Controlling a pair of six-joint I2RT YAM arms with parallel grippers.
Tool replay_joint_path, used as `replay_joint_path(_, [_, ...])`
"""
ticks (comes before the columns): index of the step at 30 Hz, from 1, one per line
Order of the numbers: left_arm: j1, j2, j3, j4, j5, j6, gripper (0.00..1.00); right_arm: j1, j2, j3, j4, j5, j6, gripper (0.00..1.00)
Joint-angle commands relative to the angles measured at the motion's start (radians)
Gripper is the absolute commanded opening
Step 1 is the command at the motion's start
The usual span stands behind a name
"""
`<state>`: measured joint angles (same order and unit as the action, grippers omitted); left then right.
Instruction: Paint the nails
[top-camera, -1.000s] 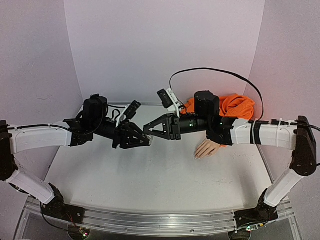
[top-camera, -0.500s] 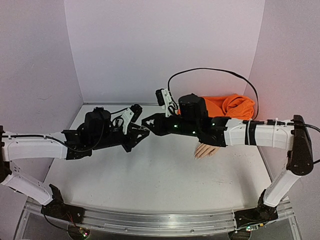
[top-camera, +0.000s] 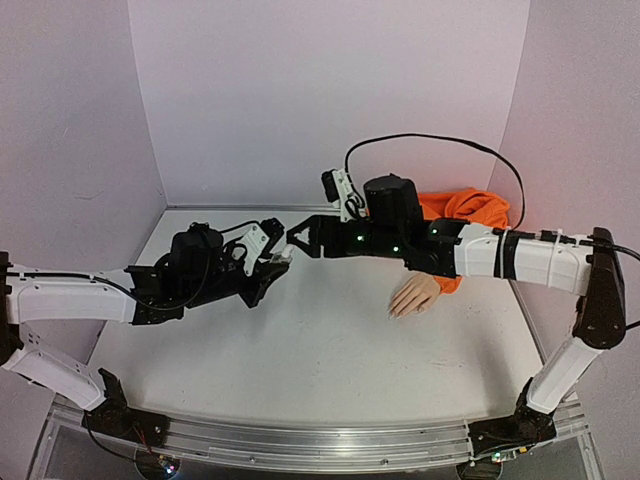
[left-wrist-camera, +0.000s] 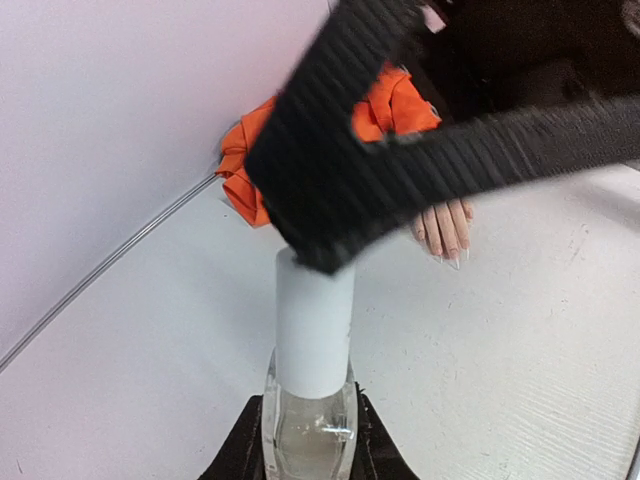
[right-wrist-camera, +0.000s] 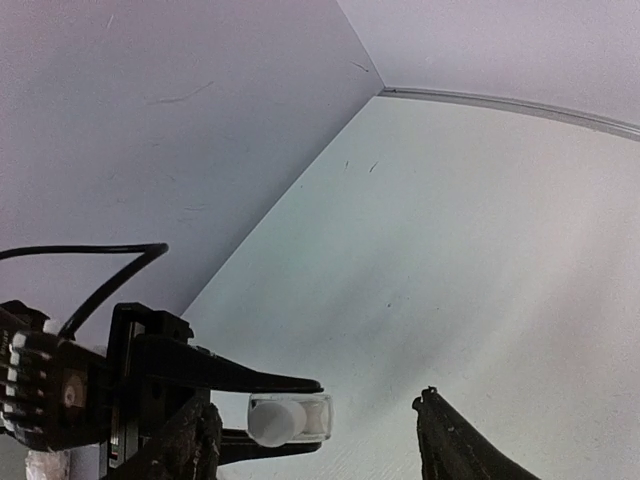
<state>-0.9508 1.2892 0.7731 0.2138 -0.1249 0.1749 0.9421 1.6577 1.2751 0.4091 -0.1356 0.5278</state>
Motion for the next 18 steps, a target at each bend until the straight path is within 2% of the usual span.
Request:
replay_joint_path(1, [0.000,-0.038,-0.002,0.052,0.045,0.042,0.00,-0.032,-0.054,-0.005,0.010,-0.159,-0.041,0.65])
replay_joint_path(11, [0.000,-0.050,-0.005,0.053,0.091,0.044,0.00,-0.032,-0.012,0.019,0.003,-0.300,-0.071,0.52])
replay_joint_path(15, [0.000,-0.047,-0.006,0.053,0.104,0.042,0.00,-0.032,-0.006,0.024,0.004,-0.302,-0.076,0.38])
replay_joint_path(18, [0.000,-0.040,-0.002,0.052,0.105,0.042,0.00,-0.033,0.008,0.033,0.004,-0.308,-0.077,0.32])
